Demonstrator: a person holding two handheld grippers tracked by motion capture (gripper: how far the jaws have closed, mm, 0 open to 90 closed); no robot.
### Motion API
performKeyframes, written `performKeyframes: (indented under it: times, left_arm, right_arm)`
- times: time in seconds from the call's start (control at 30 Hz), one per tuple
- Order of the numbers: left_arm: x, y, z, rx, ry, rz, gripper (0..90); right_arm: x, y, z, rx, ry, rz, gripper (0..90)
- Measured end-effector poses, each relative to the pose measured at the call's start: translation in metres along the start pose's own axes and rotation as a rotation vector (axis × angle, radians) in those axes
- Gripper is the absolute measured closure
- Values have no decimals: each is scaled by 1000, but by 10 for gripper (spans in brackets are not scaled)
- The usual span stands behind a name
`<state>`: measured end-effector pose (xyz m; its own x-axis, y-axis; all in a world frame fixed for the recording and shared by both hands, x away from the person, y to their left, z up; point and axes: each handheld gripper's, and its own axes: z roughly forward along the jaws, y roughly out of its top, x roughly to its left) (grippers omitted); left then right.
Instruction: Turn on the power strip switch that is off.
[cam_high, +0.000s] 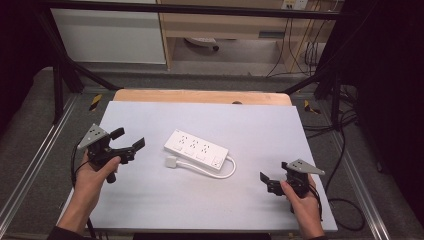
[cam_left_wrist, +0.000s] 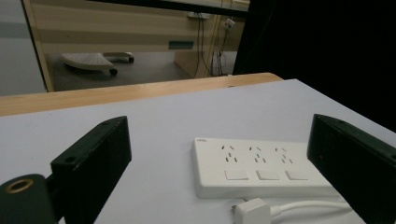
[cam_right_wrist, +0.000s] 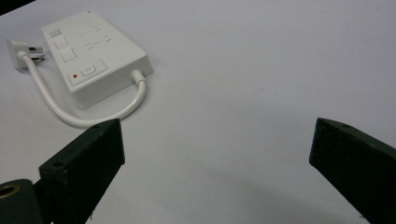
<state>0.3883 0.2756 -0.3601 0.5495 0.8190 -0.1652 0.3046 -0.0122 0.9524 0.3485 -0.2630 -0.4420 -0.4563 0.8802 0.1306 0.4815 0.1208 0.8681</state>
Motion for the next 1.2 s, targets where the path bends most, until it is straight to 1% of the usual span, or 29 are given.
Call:
performKeyframes:
  times: [0.07, 0.13, 0.2, 0.33, 0.43, 0.47, 0.53, 0.6, 0.7, 0.93, 1.0, 1.13, 1.2]
  left_arm:
    - [-1, 1, 1, 8, 2, 9, 63]
    - [-1, 1, 2, 8, -3, 3, 60]
    - [-2, 2, 3, 19, -14, 16, 55]
    - [-2, 4, 6, 29, -9, 29, 49]
    - [0, 7, 9, 32, 1, 20, 48]
    - [0, 7, 10, 38, -1, 23, 48]
    - [1, 8, 13, 41, 11, 11, 48]
    - [1, 8, 16, 49, 6, 14, 49]
    - [2, 10, 21, 56, 10, 19, 49]
    - [2, 13, 27, 70, 8, 21, 49]
    - [2, 13, 30, 78, 0, 28, 49]
    - [-1, 11, 40, 99, -4, 30, 51]
    - [-4, 11, 43, 100, -4, 30, 54]
  right_arm:
    - [0, 0, 0, -3, 1, 2, 37]
    - [1, 0, 0, 3, 2, -5, 37]
    - [1, 0, 0, 5, 2, -8, 37]
    - [1, 0, 1, 7, 2, -10, 37]
    - [1, 0, 1, 6, 3, -11, 37]
    - [1, 0, 1, 6, 3, -11, 37]
    - [1, 1, 1, 7, 3, -12, 37]
    - [1, 1, 0, 5, 1, -14, 37]
    - [1, 1, -1, -2, -10, -10, 38]
    - [0, 1, -1, -1, -13, -7, 38]
    - [0, 2, -1, 0, -10, -8, 34]
    - [1, 3, -2, -5, -10, -11, 32]
    - [1, 3, -1, -5, -9, -15, 32]
